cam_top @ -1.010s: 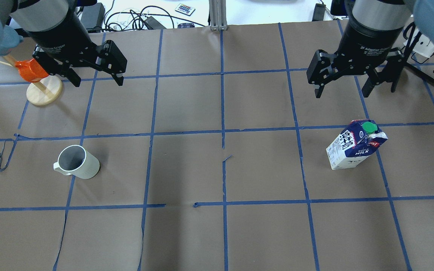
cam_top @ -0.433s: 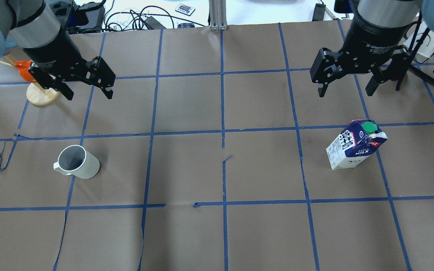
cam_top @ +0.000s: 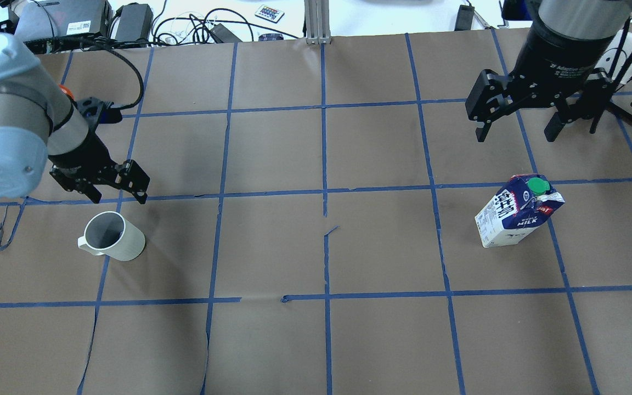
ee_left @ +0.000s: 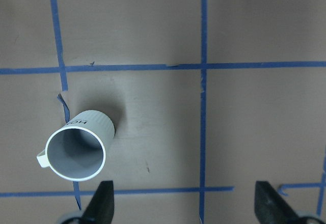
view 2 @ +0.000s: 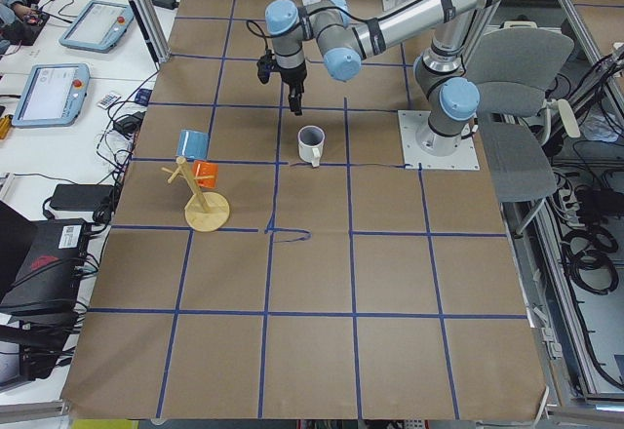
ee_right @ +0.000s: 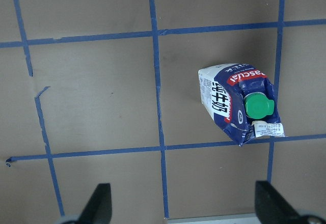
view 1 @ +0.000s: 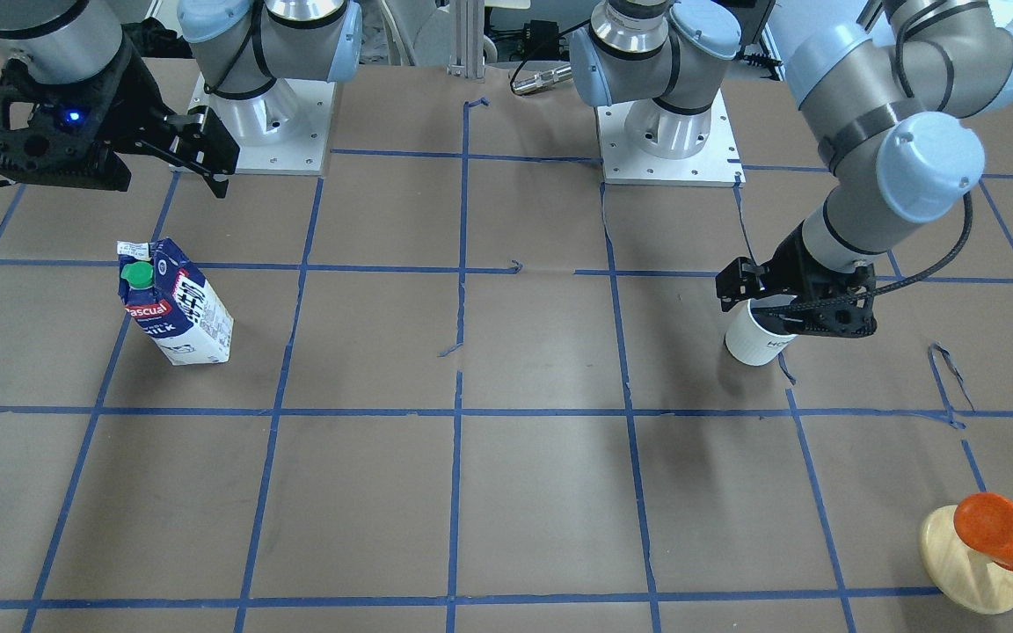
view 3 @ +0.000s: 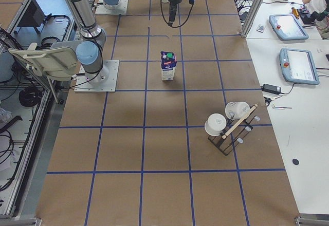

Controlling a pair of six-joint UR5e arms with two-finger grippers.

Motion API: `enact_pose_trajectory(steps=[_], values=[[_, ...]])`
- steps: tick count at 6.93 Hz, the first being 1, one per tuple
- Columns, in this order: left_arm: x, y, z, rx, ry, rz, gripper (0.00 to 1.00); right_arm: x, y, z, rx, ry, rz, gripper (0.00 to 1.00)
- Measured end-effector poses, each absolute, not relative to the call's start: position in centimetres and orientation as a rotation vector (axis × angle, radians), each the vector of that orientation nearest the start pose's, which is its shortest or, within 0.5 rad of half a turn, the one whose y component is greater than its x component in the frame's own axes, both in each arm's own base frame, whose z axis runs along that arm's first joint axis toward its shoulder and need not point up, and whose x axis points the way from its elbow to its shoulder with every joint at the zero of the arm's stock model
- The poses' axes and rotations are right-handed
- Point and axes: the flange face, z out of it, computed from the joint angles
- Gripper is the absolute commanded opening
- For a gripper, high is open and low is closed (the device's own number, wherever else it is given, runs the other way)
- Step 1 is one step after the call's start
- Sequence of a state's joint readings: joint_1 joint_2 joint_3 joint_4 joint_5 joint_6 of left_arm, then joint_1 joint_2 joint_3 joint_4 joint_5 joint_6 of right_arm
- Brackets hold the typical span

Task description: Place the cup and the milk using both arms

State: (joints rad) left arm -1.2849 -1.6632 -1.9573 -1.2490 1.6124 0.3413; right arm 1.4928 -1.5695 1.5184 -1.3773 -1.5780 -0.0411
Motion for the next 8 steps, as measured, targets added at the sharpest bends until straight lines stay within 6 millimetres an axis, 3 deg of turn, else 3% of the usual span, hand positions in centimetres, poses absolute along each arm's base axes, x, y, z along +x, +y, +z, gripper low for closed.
enact_pose_trajectory(steps=[1, 2, 3, 6, 8], values=[[1.2, -47.9, 26.4, 0.099, 3.139, 0.302, 0.81, 8.0, -49.5, 47.7, 0.005, 3.122, 0.233, 1.0], [1.5, -47.5, 24.7, 0.106, 3.13, 0.35, 0.52, 6.6, -50.3, 45.8, -0.028, 3.122, 0.208, 1.0], [1.8, -47.5, 23.6, 0.116, 3.111, 0.391, 0.04, 5.4, -50.6, 44.1, -0.043, 3.125, 0.191, 1.0], [2.2, -48.1, 22.7, 0.119, 3.097, 0.416, 0.0, 1.3, -50.1, 39.3, 0.048, 3.106, 0.283, 1.0], [1.9, -48.8, 23.5, 0.115, 3.095, 0.379, 0.0, 0.5, -50.3, 37.4, 0.04, 3.094, 0.33, 1.0]])
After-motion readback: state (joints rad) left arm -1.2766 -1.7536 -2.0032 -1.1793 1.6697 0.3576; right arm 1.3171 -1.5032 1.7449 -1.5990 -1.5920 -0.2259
